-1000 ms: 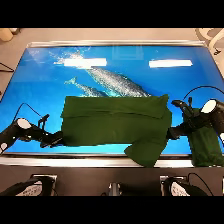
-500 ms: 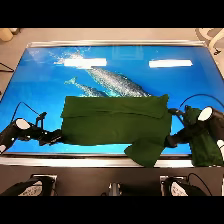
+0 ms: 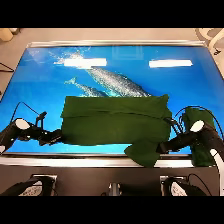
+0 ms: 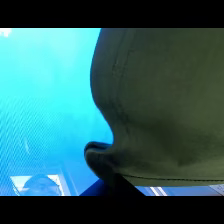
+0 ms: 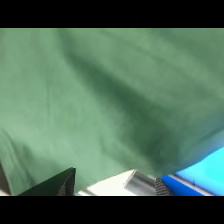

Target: Fold the shirts.

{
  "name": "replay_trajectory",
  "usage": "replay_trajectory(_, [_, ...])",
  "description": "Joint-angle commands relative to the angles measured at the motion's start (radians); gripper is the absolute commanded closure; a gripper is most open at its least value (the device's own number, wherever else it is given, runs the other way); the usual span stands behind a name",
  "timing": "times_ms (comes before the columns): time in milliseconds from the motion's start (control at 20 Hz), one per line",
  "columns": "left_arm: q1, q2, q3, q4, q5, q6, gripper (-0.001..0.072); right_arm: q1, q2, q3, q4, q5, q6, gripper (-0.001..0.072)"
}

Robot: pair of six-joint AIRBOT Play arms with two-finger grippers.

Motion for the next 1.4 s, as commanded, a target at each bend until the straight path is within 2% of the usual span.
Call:
replay_trajectory(0, [0.0,0.001,0.0,-0.001,0.0,0.006,0.0681,0.0,0.001,-0.011,0.013,-0.056,0.039,0.0225])
replay_trajectory(50, [0.0,0.001,0.0,-0.001,0.0,0.006,0.0681,0.0,0.001,-0.011,0.02,-0.053,0.039,0.0235])
replay_trajectory(100, [0.0,0.001,0.0,-0.001,0.0,0.006,0.0681,0.0,0.001,-0.011,0.027,-0.048,0.041,0.0303])
replay_trajectory(300, [0.0,0.001,0.0,-0.001,0.001,0.025,0.0681,0.0,0.002,-0.011,0.037,-0.005,0.026,0.0685])
replay_trajectory(400, [0.0,0.001,0.0,-0.001,0.002,0.026,0.0681,0.0,0.002,-0.005,0.038,0.0,0.002,0.0691])
replay_trajectory(550, [0.0,0.027,0.055,0.0,-0.005,0.109,0.0683,0.0,0.031,0.094,0.039,0.001,-0.03,0.0692])
replay_trajectory(650, [0.007,0.063,0.138,-0.002,-0.005,0.103,0.0684,0.0,0.051,0.237,0.033,-0.006,-0.016,0.0695])
replay_trajectory(800, [-0.002,0.035,0.288,-0.009,-0.003,0.062,0.0685,0.002,-0.009,0.443,0.046,-0.095,0.016,0.0696])
replay_trajectory(950, [-0.006,-0.089,0.423,-0.048,0.046,0.022,0.0684,0.002,-0.165,0.57,0.099,-0.202,0.016,0.0696])
replay_trajectory(1100, [-0.006,-0.275,0.595,-0.068,0.026,0.017,0.0684,0.002,-0.312,0.66,0.167,-0.308,0.02,0.0695])
replay_trajectory(1250, [-0.006,-0.444,0.759,-0.149,0.003,0.011,0.0684,0.002,-0.421,0.705,0.277,-0.397,0.02,0.0695])
replay_trajectory(1350, [-0.006,-0.524,0.845,-0.154,0.002,-0.027,0.0684,0.002,-0.463,0.706,0.299,-0.45,0.02,0.0695])
